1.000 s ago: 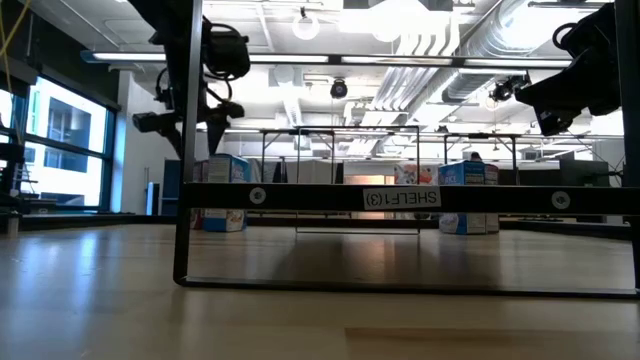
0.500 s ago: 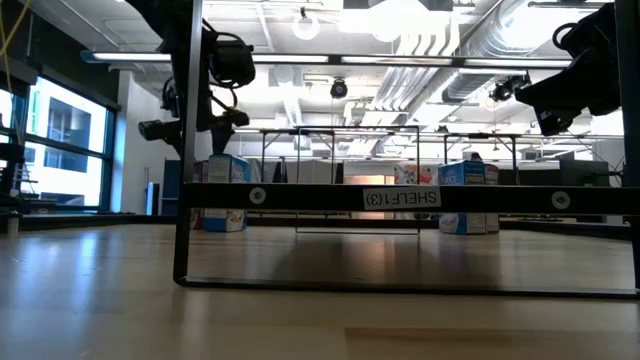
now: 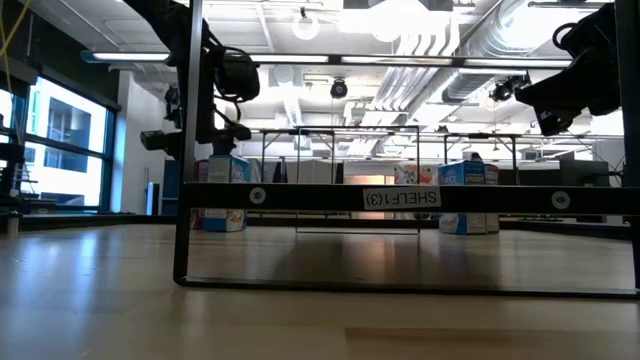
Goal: Stack cereal on shelf
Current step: Put the left violet cereal box on the shelf
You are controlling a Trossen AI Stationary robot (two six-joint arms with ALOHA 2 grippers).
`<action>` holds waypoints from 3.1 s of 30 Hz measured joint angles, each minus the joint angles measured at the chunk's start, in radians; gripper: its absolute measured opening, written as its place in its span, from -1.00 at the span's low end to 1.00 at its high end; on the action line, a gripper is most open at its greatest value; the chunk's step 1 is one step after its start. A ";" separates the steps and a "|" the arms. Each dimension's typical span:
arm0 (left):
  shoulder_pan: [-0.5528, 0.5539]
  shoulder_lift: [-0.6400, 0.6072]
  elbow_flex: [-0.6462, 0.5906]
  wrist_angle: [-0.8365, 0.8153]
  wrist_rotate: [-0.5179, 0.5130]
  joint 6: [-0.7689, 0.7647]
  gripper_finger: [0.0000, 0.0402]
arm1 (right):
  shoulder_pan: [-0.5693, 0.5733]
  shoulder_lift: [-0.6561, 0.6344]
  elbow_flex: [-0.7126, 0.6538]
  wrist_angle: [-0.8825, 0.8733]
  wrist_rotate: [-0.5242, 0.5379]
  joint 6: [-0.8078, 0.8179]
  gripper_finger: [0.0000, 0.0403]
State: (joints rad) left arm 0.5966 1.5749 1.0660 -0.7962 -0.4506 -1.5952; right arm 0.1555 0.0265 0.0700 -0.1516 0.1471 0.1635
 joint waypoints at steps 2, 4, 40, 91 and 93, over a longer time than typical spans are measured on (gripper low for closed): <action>0.001 0.000 0.000 0.000 -0.010 0.008 0.22 | 0.000 0.000 0.000 0.000 0.000 0.000 -1.00; 0.007 0.000 0.000 -0.001 -0.014 0.010 0.22 | 0.000 0.000 0.000 0.000 0.000 0.000 -1.00; 0.053 -0.504 0.000 -0.009 -0.108 0.416 -0.42 | 0.000 0.000 0.000 0.000 0.000 0.000 -1.00; -0.467 0.151 0.326 0.164 0.258 1.343 -0.42 | 0.000 0.000 0.000 0.000 0.000 0.000 -1.00; -0.467 0.157 0.326 0.171 0.258 1.315 -0.42 | 0.000 0.000 0.000 0.000 0.000 0.000 -1.00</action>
State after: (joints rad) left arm 0.1299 1.7323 1.3918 -0.6254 -0.1925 -0.2804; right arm 0.1556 0.0265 0.0701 -0.1516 0.1471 0.1635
